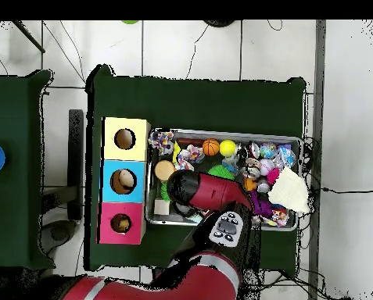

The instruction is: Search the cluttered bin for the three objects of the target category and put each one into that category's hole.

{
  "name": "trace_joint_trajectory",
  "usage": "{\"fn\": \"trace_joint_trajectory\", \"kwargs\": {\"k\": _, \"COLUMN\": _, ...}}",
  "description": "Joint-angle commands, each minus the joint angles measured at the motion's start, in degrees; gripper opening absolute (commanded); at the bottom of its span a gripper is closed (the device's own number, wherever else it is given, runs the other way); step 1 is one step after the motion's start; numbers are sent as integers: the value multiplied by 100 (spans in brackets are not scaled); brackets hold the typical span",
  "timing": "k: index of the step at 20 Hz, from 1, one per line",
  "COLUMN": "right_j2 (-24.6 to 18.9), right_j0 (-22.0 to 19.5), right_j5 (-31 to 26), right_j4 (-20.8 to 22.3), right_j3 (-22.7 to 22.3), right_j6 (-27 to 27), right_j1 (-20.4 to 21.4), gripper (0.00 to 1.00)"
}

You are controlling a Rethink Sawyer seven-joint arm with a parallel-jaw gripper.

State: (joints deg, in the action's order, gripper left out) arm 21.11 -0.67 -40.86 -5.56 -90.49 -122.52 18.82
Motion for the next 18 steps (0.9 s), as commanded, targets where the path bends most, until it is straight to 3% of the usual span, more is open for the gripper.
{"fn": "trace_joint_trajectory", "kwargs": {"k": 1, "right_j2": -1044, "right_j0": -372, "right_j5": -367, "right_j4": -348, "right_j3": 165, "right_j6": -323, "right_j1": -117, "gripper": 100}}
{"fn": "trace_joint_trajectory", "kwargs": {"k": 2, "right_j2": -1123, "right_j0": -427, "right_j5": -202, "right_j4": -393, "right_j3": 100, "right_j6": -343, "right_j1": -97, "gripper": 100}}
{"fn": "trace_joint_trajectory", "kwargs": {"k": 3, "right_j2": -1393, "right_j0": -610, "right_j5": 381, "right_j4": -546, "right_j3": -122, "right_j6": -323, "right_j1": -33, "gripper": 100}}
{"fn": "trace_joint_trajectory", "kwargs": {"k": 5, "right_j2": -1748, "right_j0": -853, "right_j5": 1027, "right_j4": -652, "right_j3": -330, "right_j6": -245, "right_j1": 23, "gripper": 100}}
{"fn": "trace_joint_trajectory", "kwargs": {"k": 7, "right_j2": -1974, "right_j0": -1038, "right_j5": 1296, "right_j4": -669, "right_j3": -436, "right_j6": -164, "right_j1": 76, "gripper": 100}}
{"fn": "trace_joint_trajectory", "kwargs": {"k": 12, "right_j2": -2382, "right_j0": -1339, "right_j5": 1702, "right_j4": -568, "right_j3": -656, "right_j6": -202, "right_j1": 121, "gripper": 100}}
{"fn": "trace_joint_trajectory", "kwargs": {"k": 18, "right_j2": -2299, "right_j0": -1301, "right_j5": 1631, "right_j4": -305, "right_j3": -670, "right_j6": -318, "right_j1": 136, "gripper": 100}}
